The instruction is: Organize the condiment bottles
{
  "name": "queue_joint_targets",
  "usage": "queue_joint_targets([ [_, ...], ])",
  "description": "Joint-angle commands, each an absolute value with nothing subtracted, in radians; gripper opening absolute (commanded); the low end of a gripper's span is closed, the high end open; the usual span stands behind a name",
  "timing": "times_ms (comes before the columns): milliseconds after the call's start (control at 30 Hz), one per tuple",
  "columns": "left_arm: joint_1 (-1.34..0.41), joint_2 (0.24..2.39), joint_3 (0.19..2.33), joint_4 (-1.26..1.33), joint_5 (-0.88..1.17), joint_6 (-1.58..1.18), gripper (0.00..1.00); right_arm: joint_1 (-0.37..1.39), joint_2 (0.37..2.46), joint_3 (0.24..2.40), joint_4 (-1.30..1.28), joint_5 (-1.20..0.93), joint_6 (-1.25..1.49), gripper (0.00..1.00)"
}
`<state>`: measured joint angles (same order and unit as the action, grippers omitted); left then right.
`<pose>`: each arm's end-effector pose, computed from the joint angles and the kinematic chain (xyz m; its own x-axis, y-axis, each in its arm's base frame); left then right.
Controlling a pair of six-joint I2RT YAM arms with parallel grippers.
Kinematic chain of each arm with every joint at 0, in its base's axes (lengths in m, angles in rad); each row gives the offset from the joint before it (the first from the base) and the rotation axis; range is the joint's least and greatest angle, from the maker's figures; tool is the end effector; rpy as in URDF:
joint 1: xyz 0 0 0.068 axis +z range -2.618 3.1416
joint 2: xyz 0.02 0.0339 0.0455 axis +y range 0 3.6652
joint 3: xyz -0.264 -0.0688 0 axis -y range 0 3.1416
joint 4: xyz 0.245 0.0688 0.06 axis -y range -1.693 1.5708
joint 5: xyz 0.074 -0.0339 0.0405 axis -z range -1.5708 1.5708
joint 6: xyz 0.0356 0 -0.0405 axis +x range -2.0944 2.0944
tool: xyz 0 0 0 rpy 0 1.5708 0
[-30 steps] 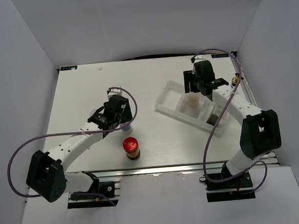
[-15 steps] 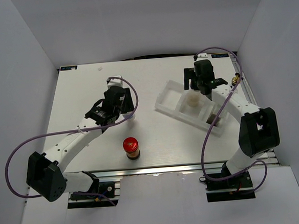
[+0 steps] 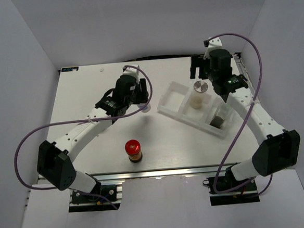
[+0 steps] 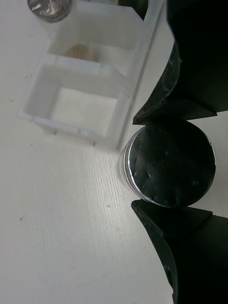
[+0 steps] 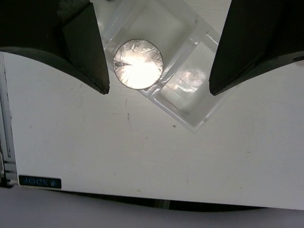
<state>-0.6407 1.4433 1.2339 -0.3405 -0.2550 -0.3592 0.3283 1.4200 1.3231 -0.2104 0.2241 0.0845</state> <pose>0.2707 -0.1907 0.3264 -0.5349 -0.0254 -0.8445 0.2328 0.9564 -0.1763 0.3183 0.1001 0.3776 -0.2949 -0.0135 -0.9554 -0.0893 0.9959 0.0135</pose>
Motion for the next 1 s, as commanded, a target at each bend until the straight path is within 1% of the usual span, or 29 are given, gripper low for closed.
queue_joint_targets([
  [0, -0.681, 1.491, 1.362, -0.276, -0.16, -0.31, 0.0, 0.327, 1.358, 1.428, -0.193, 0.079, 0.038, 0.89],
  [133, -0.748, 1.592, 1.491, -0.29, -0.124, -0.252, 0.0, 0.327, 1.26, 1.473, -0.195, 0.078, 0.035, 0.89],
  [267, -0.837, 1.699, 1.638, -0.324, -0.107, -0.203, 0.0, 0.325, 1.183, 1.488, -0.244, 0.237, 0.038, 0.89],
  [300, -0.848, 1.721, 1.667, -0.331, -0.098, -0.196, 0.0, 0.319, 1.168, 1.497, -0.265, 0.311, 0.044, 0.9],
  [400, -0.894, 1.819, 1.781, -0.362, -0.083, -0.173, 0.0, 0.287, 1.129, 1.476, -0.301, 0.402, 0.055, 0.89],
  [567, -0.943, 1.969, 1.978, -0.432, -0.055, -0.152, 0.0, 0.224, 1.082, 1.407, -0.285, 0.417, 0.077, 0.89],
  [667, -0.96, 2.022, 2.034, -0.442, -0.057, -0.144, 0.0, 0.203, 1.075, 1.401, -0.291, 0.39, 0.083, 0.89],
  [733, -0.96, 2.037, 2.034, -0.431, -0.034, -0.141, 0.0, 0.196, 1.071, 1.387, -0.282, 0.388, 0.074, 0.89],
  [867, -0.96, 2.071, 2.042, -0.411, -0.078, -0.146, 0.0, 0.183, 1.065, 1.35, -0.259, 0.402, 0.075, 0.89],
  [967, -0.96, 2.097, 2.04, -0.381, -0.058, -0.143, 0.0, 0.176, 1.06, 1.342, -0.253, 0.397, 0.072, 0.89],
])
